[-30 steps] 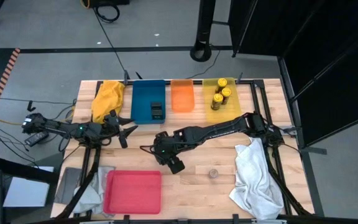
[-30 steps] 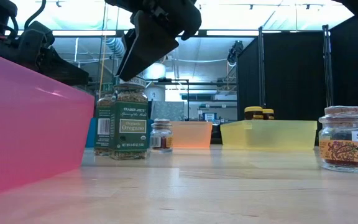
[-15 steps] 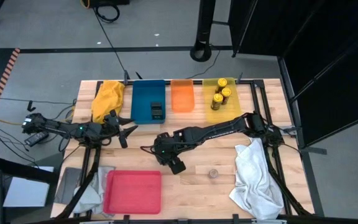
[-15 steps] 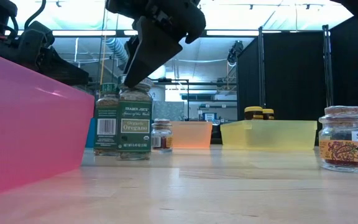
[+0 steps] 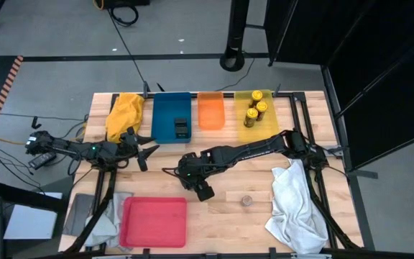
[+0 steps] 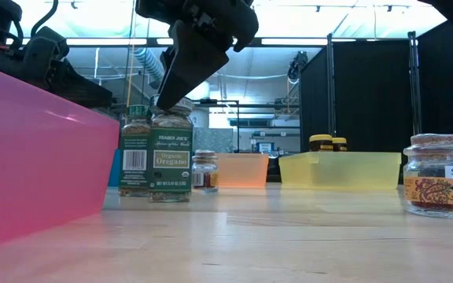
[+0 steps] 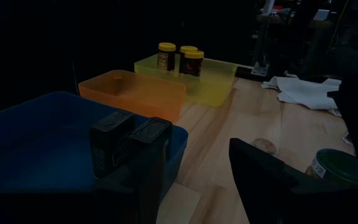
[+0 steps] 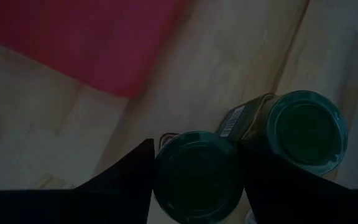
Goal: Sort spices by type
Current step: Put the bottom green seasoning bottle into the red bin
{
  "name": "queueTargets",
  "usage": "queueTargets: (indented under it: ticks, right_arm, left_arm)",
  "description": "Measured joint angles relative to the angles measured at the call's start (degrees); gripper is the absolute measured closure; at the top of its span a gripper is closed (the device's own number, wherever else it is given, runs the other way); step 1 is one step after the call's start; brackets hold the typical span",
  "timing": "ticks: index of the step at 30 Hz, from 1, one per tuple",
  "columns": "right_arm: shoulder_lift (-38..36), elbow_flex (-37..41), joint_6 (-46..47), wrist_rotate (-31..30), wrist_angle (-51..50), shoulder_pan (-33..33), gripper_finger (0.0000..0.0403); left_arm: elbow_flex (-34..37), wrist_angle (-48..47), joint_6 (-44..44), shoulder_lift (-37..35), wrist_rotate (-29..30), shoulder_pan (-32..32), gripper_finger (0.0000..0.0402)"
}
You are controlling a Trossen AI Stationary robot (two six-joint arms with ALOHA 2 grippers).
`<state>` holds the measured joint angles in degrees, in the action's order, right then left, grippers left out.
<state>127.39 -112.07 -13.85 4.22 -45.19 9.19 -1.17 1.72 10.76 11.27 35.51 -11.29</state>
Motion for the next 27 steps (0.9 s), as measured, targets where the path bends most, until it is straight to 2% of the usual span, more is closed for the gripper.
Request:
queueTargets:
  ticks: [6,11,27]
  right_arm:
    - [0.00,0.00,0.00,-0.32,-0.02,0.00,0.0193]
    - [-0.04,-0.14,-0.05,-3.12,-0.23,0.13,0.0193]
    - [-0.57,-5.28,-0.25,-3.16,-3.85,0.40,0.0193]
  left_arm:
    - [0.00,0.01,0.00,0.00,0.00,0.00,0.0218]
    - [0.00,0.00,0.00,0.00,0.02,0.00,0.0218]
    - [0.00,0.00,0.00,-0.02,0.02,-0.01,0.0218]
